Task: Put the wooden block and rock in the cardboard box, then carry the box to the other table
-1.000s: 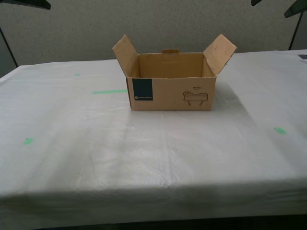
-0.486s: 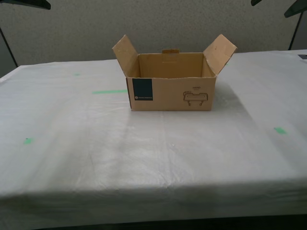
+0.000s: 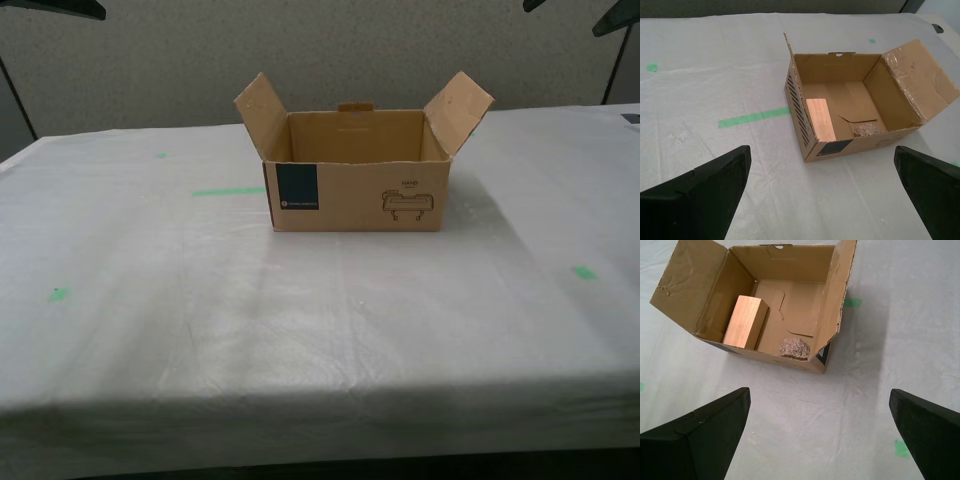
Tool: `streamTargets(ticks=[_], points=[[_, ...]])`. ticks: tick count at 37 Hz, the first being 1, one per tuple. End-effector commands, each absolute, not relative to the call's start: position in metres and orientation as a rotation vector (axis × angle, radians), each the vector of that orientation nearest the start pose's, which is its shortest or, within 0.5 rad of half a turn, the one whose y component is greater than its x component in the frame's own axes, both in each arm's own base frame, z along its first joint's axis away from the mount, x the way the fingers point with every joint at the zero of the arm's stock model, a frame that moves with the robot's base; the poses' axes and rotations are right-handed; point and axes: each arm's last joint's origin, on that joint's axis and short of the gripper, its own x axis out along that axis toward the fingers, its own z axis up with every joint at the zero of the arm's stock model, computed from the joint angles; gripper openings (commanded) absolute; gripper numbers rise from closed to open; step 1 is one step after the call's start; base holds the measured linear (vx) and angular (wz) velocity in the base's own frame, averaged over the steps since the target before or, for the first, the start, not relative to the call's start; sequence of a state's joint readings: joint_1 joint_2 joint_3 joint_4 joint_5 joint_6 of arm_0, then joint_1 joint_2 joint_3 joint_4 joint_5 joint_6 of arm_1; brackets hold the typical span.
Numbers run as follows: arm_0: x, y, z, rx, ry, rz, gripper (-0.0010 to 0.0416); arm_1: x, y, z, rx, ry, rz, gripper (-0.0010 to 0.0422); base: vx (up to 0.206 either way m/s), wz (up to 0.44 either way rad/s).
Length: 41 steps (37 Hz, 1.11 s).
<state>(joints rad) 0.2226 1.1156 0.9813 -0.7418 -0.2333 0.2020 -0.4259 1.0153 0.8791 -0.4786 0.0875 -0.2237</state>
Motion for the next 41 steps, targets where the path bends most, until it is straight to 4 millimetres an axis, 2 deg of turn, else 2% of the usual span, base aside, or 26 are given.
streamTargets(ticks=[1,41], points=[[0.2094,0.0542,0.2937,0.188,0.921,0.333,0.0387,0.1907,-0.0894,0.2988,-0.105,0.660,-0.426,0.0391,0.000,0.000],[0.2094,0.0542,0.2937,0.188,0.921,0.333,0.0387,0.1907,-0.0894,0.2988,-0.104,0.660,-0.426,0.0391,0.000,0.000]])
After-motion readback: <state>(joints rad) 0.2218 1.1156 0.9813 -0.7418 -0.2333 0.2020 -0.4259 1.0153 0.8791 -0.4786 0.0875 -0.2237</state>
